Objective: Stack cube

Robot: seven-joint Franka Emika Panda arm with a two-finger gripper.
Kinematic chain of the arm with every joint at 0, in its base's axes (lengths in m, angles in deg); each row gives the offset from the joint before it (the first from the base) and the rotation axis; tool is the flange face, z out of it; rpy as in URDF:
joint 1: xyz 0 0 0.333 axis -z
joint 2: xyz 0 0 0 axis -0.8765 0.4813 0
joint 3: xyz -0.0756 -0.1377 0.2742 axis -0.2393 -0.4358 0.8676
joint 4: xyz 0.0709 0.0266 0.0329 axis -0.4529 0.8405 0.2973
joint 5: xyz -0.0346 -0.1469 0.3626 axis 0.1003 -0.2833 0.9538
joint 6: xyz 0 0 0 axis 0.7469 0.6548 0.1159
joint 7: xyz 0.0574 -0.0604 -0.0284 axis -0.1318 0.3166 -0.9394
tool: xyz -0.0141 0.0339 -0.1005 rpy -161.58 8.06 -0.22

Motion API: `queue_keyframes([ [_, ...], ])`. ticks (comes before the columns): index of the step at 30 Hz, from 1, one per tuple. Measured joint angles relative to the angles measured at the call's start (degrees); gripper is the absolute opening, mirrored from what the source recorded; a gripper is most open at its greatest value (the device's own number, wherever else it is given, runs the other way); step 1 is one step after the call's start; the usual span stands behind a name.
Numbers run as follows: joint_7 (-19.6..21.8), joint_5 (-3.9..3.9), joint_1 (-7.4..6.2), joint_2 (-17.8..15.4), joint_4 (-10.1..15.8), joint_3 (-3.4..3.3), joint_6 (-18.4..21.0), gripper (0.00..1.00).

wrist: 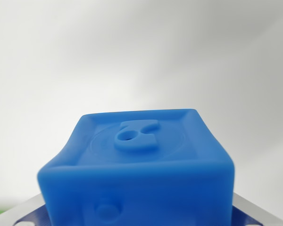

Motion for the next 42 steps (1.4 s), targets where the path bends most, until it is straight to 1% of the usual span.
queue_keyframes([
  [20,4.9,-0.54,-3.30,-1.3,1.0,1.35,0.0,0.00],
  [42,10.0,-0.93,-6.82,-2.1,1.3,2.93,0.4,0.00],
])
